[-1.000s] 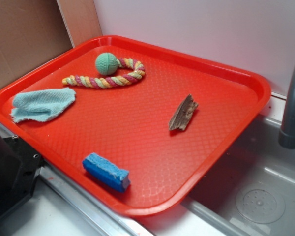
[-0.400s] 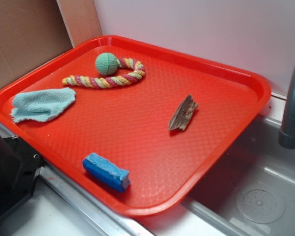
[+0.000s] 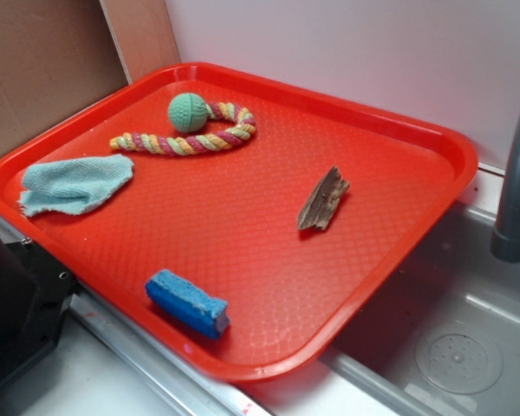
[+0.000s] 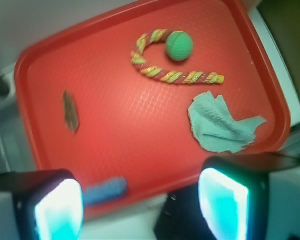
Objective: Grab the wood chip.
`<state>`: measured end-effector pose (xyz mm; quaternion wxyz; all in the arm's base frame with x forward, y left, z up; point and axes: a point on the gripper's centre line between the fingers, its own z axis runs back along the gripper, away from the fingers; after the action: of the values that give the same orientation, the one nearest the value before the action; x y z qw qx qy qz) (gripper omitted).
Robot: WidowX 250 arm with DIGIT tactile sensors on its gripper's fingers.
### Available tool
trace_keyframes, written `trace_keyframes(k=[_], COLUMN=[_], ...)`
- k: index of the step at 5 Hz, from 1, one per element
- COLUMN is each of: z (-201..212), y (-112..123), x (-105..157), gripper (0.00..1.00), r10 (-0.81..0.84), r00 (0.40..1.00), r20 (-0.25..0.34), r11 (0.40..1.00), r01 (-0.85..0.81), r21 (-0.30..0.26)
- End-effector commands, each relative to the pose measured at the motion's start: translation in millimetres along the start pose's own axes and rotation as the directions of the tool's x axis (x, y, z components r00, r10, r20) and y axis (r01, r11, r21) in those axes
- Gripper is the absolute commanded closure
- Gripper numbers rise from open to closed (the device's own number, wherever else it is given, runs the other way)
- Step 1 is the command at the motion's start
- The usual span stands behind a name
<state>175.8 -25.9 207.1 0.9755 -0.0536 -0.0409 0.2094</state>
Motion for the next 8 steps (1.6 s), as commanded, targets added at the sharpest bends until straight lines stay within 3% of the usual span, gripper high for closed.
trace_keyframes(k=[1,2,3,4,6,8], z=[-44,-67,-93,-125,-169,-199], y=[-45,-64,-79,-87,-90,-97], x=[21,21,17,22,43,36], gripper=[0.0,0.0,0.0,0.0,0.0,0.0], r10=[0.179,0.183,0.135,0.131,0.148,0.098], r00=[0.98,0.976,0.986,0.984,0.981,0.991], r20=[0.085,0.118,0.099,0.123,0.126,0.094], r11=[0.982,0.982,0.99,0.991,0.988,0.992], r01=[-0.174,-0.175,-0.13,-0.132,-0.154,-0.105], r21=[-0.071,-0.073,-0.056,0.001,0.033,0.073])
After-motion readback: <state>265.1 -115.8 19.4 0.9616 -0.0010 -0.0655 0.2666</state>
